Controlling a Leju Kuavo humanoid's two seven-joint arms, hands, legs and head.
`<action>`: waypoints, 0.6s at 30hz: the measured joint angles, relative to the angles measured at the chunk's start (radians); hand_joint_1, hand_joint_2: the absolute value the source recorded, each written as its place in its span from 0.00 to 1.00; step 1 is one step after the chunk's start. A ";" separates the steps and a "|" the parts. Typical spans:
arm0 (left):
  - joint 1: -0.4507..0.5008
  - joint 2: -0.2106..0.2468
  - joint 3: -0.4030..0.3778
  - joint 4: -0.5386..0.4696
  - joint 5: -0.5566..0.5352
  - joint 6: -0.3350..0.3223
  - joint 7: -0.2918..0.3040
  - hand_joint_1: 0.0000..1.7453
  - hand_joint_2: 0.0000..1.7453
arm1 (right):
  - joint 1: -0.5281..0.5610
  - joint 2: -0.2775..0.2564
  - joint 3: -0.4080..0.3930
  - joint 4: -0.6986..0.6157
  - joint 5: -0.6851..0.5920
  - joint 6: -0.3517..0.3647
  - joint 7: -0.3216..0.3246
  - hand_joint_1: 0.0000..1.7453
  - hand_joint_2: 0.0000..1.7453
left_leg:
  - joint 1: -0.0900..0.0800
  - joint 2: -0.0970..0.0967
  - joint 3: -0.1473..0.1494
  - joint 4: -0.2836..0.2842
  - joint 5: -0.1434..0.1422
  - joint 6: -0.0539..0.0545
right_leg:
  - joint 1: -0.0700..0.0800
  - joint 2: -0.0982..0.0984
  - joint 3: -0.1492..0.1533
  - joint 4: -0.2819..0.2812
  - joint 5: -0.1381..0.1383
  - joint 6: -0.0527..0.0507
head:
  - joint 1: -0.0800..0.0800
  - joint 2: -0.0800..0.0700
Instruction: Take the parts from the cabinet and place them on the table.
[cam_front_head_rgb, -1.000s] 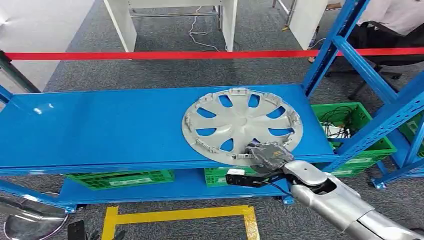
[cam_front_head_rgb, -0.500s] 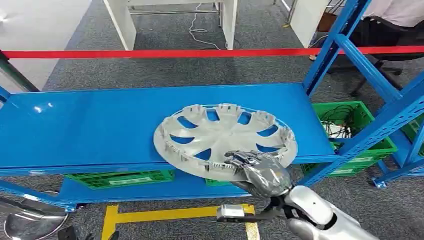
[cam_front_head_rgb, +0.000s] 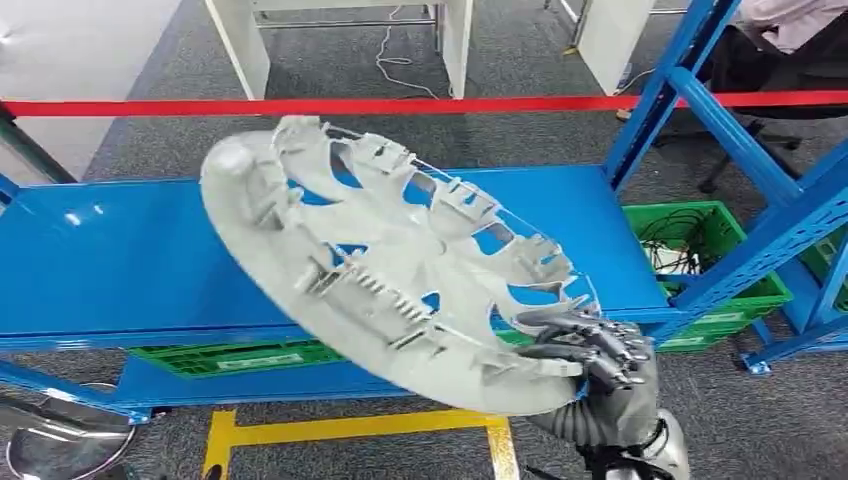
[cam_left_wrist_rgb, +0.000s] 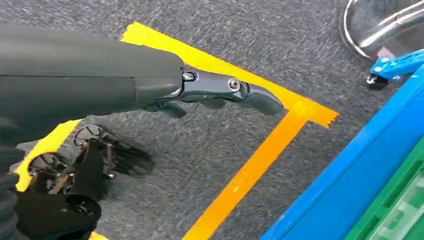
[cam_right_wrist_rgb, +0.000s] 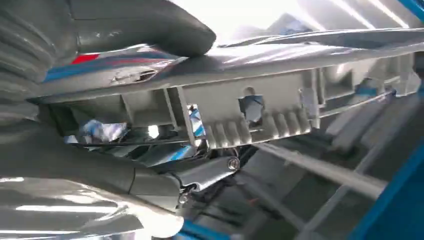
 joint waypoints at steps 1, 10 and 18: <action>-0.001 0.000 0.003 0.000 0.000 -0.005 -0.005 0.00 1.00 | -0.002 0.004 0.014 -0.020 -0.057 0.018 -0.008 1.00 1.00 | 0.000 0.000 -0.001 0.000 0.000 0.000 | 0.000 0.000 0.001 0.000 0.000 0.000 | 0.000 0.000; -0.017 -0.003 0.028 0.000 0.015 -0.027 -0.030 0.00 1.00 | 0.035 0.080 0.036 -0.154 -0.306 0.286 -0.033 1.00 1.00 | 0.009 0.004 0.009 -0.023 0.011 0.026 | -0.002 0.007 -0.041 0.075 -0.057 0.019 | 0.005 0.000; -0.021 -0.009 0.026 0.000 -0.033 -0.012 -0.036 0.00 1.00 | 0.147 0.246 -0.171 -0.143 -0.512 1.034 -0.029 1.00 1.00 | 0.028 0.005 -0.009 0.013 0.007 0.001 | -0.035 0.007 -0.037 0.047 0.005 0.057 | 0.006 0.000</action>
